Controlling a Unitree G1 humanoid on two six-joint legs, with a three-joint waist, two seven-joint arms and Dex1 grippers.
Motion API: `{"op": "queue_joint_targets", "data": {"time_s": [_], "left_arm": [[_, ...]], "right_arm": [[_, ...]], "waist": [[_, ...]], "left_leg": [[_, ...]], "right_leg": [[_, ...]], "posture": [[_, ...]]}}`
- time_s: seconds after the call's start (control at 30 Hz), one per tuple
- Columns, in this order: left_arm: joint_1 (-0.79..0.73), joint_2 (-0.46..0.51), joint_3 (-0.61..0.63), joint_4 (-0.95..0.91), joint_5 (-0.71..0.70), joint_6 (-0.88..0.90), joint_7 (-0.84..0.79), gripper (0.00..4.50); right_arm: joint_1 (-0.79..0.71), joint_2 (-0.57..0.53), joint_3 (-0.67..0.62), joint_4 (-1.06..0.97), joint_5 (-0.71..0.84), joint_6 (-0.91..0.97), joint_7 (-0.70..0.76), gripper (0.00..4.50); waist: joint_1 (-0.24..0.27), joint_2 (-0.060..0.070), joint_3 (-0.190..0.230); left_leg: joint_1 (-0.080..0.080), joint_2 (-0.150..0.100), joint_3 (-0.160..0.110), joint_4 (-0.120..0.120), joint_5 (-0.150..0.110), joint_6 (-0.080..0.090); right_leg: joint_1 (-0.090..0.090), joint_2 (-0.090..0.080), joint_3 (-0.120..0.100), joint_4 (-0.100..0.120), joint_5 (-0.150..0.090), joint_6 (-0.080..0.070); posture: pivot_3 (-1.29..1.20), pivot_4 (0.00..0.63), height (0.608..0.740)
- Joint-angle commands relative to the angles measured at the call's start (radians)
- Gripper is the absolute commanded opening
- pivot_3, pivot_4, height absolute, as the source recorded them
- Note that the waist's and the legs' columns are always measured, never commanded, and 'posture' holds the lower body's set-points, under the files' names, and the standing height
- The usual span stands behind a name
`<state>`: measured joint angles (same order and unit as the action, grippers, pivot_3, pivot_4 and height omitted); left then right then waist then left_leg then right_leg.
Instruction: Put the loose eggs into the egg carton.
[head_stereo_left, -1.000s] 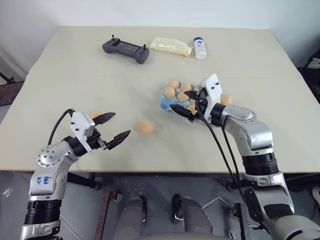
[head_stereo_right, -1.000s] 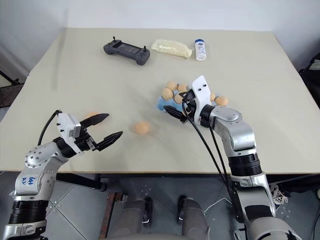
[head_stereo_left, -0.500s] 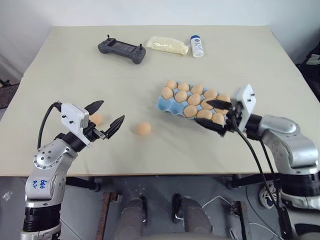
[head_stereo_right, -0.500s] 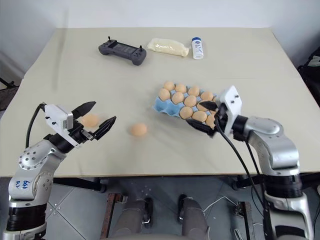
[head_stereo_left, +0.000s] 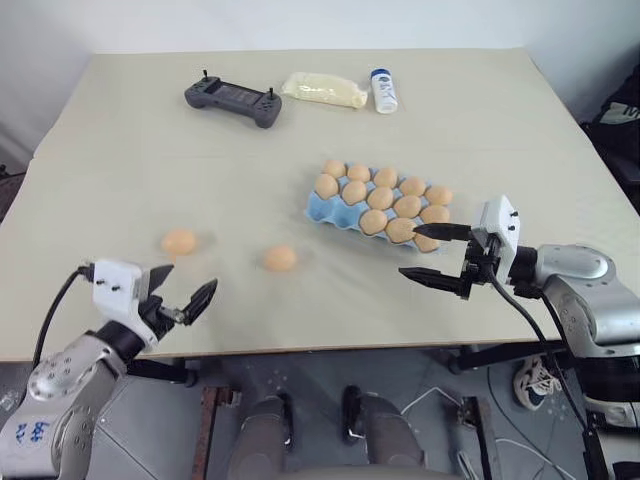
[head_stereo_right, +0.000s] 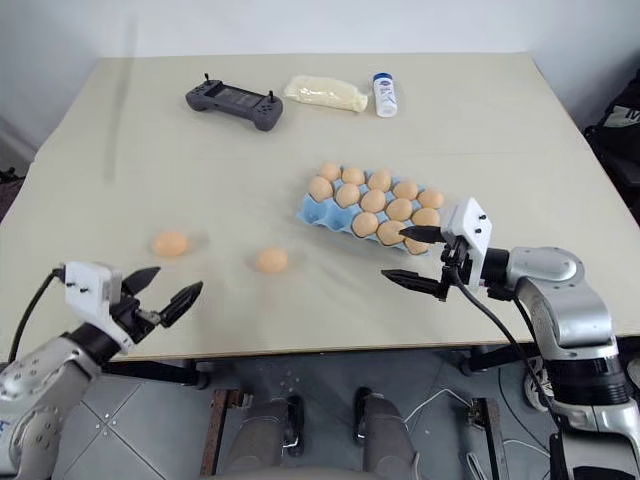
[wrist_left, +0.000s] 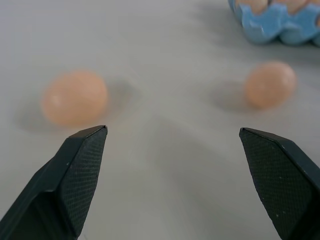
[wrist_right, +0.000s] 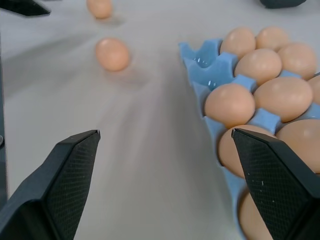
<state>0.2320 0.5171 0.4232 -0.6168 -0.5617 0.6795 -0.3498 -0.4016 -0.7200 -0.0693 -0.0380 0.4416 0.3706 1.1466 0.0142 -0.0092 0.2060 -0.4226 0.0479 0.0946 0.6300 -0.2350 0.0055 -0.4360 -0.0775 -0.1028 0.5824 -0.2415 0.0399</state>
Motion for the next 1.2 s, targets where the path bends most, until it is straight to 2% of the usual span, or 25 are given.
{"op": "queue_joint_targets", "data": {"time_s": [0.03,0.27,0.43,0.77,1.2], "left_arm": [[0.039,-0.005,0.025,-0.073,-0.022,0.011,0.007,4.5],[0.068,-0.042,-0.002,-0.131,-0.01,-0.009,0.038,4.5],[-0.014,-0.058,-0.062,-0.144,-0.002,0.001,0.077,4.5],[-0.31,-0.124,-0.326,-0.004,0.093,0.019,0.141,4.5],[-0.434,-0.135,-0.462,0.209,0.227,-0.03,0.094,4.5]], "right_arm": [[-0.023,-0.01,0.008,0.033,0.003,-0.069,0.073,4.42],[-0.078,-0.003,0.03,0.083,-0.015,-0.101,0.109,4.42],[-0.095,0.003,0.037,0.097,-0.025,-0.106,0.111,4.42],[-0.079,0.004,0.036,0.068,-0.034,-0.101,0.077,4.42],[-0.051,0.009,0.032,0.035,-0.029,-0.095,0.035,4.42]], "waist": [[0.003,0.0,0.0],[0.009,0.0,0.0],[0.01,-0.001,0.0],[0.012,-0.001,-0.001],[0.011,-0.001,-0.001]], "left_leg": [[0.0,0.0,0.001,0.001,0.0,0.001],[0.0,0.0,0.005,0.002,-0.001,-0.001],[0.0,0.001,0.006,0.004,-0.001,-0.001],[0.001,0.0,0.011,0.006,0.001,0.004],[0.002,0.001,0.016,0.009,0.001,0.004]], "right_leg": [[-0.002,0.0,0.0,0.003,0.0,0.0],[-0.005,0.001,0.001,0.005,-0.001,-0.002],[-0.005,0.001,0.003,0.005,-0.001,-0.002],[-0.006,0.001,0.007,0.01,0.001,0.001],[-0.008,0.005,0.012,0.012,0.002,0.002]], "posture": [[0.0,0.15,0.74],[0.0,0.15,0.74],[0.0,0.15,0.74],[0.0,0.15,0.74],[0.0,0.15,0.74]]}}
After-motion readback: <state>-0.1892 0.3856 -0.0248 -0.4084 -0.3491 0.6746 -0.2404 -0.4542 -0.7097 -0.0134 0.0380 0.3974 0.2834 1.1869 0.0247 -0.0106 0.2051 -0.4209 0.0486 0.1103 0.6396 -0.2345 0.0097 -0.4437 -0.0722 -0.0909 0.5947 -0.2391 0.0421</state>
